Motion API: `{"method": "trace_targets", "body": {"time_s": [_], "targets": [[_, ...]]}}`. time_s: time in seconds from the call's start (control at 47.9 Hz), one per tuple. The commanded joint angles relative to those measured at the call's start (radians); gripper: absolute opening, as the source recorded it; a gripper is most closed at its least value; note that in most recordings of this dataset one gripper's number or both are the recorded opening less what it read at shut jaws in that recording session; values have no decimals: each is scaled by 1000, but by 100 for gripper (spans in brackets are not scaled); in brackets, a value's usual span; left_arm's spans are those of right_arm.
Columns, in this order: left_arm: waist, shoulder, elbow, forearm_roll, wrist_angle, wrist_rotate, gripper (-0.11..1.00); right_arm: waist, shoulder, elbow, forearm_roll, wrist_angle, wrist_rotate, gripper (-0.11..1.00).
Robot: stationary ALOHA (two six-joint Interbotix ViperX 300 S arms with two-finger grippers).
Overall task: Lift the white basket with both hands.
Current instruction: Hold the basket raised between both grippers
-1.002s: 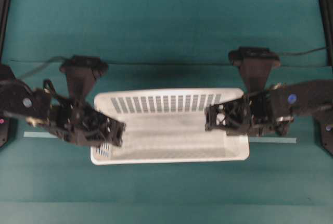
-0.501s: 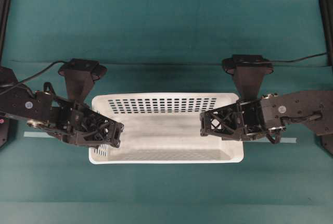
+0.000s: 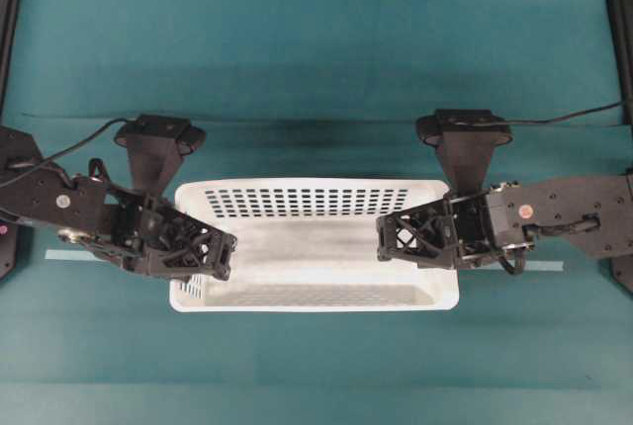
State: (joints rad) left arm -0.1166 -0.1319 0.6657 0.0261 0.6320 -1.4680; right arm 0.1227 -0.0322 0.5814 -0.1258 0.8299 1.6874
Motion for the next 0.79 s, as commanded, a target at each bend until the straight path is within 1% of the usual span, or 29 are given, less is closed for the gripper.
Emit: {"method": "trace_targets", "body": {"time_s": [0.0,0.23,0.355,0.543,0.772], "targets": [[5,8,-14,12,-26,44,0,6,3,-8,-12,-18,-15,16],[37,8,-20,14,-25,115,0,3,18,-6,-12,-23,-15,16],[51,8,-20,12,-25,132,0,0,23,-6,-12,-34,-9,16],[51,8,-20,12,-29,153,0,-3,25,9,-12,-58,20,16],[49,5,-14,12,-67,167,0,-17,12,43,-12,-86,11,16]]}}
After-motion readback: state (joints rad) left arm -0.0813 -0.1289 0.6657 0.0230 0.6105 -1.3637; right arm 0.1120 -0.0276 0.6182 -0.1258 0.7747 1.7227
